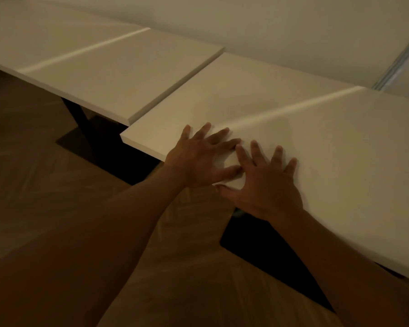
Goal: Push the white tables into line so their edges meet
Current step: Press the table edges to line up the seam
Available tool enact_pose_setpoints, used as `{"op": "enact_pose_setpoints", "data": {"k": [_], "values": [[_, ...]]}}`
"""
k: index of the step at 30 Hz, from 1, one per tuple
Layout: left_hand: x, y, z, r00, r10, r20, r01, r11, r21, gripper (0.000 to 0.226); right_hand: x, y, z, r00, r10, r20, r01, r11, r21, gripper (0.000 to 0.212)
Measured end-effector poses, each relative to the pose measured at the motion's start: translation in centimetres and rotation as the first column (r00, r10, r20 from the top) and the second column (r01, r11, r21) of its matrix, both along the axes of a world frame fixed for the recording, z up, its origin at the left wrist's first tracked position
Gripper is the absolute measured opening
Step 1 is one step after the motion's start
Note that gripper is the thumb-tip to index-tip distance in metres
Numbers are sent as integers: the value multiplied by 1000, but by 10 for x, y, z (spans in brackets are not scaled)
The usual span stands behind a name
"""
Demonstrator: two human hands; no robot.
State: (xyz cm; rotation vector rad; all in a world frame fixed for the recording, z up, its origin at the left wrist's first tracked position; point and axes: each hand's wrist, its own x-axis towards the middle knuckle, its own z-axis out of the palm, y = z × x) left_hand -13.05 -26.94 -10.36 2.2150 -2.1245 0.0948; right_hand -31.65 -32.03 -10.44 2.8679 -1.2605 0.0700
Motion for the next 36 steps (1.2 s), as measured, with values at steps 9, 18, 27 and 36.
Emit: {"op": "enact_pose_setpoints", "data": {"k": [9, 18, 27, 36], "values": [[6, -9, 0, 1000, -9, -28, 9, 1000, -11, 83, 6, -7, 2, 1000, -14, -3, 14, 999, 41, 108], [13, -20, -2, 1000, -16, -17, 16, 1000, -13, 82, 12, -15, 0, 1000, -9, 17, 9, 1000, 23, 107], [9, -18, 8, 997, 44, -61, -40, 997, 65, 85, 12, -15, 2, 1000, 3, -19, -3, 999, 33, 108], [11, -19, 11, 994, 20, -104, -10, 995, 101, 84, 13, -15, 5, 999, -9, -35, 11, 998, 65, 107]]}}
